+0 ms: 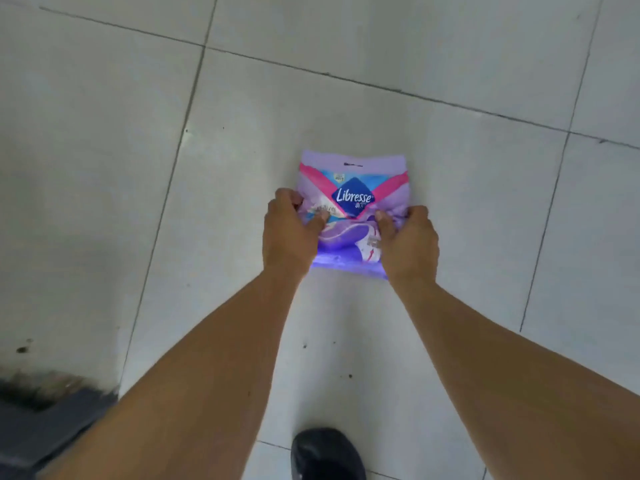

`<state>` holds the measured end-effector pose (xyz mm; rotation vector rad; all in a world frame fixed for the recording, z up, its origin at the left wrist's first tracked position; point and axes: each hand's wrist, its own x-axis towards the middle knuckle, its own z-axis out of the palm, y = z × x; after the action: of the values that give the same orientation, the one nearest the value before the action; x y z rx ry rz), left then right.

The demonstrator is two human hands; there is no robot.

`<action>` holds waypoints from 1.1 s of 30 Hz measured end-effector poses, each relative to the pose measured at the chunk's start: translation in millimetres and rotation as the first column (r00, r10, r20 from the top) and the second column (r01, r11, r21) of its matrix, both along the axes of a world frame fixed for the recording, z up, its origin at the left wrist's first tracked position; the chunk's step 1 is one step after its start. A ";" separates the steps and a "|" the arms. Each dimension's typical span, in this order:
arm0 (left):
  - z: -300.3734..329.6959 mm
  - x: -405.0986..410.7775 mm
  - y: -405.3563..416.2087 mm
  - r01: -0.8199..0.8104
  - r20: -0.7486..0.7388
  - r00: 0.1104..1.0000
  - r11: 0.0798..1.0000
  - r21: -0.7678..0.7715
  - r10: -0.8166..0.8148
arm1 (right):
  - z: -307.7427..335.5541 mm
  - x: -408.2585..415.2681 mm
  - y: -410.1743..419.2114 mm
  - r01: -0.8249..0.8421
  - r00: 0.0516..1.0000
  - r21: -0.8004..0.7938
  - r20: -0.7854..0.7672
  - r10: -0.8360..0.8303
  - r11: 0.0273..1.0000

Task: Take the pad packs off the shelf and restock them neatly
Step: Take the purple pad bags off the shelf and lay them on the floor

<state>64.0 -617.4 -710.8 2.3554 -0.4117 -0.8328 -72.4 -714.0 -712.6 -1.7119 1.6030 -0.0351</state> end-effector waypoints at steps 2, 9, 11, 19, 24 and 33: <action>-0.4 3.4 1.4 0.001 -0.017 1.000 1.000 0.000 -0.001 | 4.3 1.9 -2.7 -0.006 1.000 0.005 0.003 0.006 1.000; 27.4 -2.4 8.1 0.038 -0.082 0.996 0.993 0.115 -0.029 | 27.1 0.8 -5.8 -0.089 0.989 0.192 -0.099 0.109 0.977; 52.4 -0.6 13.8 0.028 -0.051 0.998 0.986 0.165 -0.020 | 45.6 0.4 -4.1 -0.095 0.977 0.198 -0.170 0.130 0.976; 266.4 2.7 79.2 -0.130 0.085 0.989 0.986 0.105 0.121 | 241.1 20.3 74.6 -0.468 0.883 0.062 -0.006 0.469 0.881; 445.6 22.5 146.0 -0.333 0.274 0.904 0.943 -0.027 0.327 | 411.2 79.0 145.9 -0.604 0.741 -0.190 0.223 0.633 0.774; 653.8 -3.2 341.2 -0.470 0.445 0.759 0.873 -0.130 0.475 | 621.2 134.7 309.2 -0.757 0.470 -0.310 0.353 0.809 0.575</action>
<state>60.8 -276.2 -56.9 2.4729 0.0123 -0.0160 62.3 -404.7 -91.4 -2.1815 0.3441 -0.0688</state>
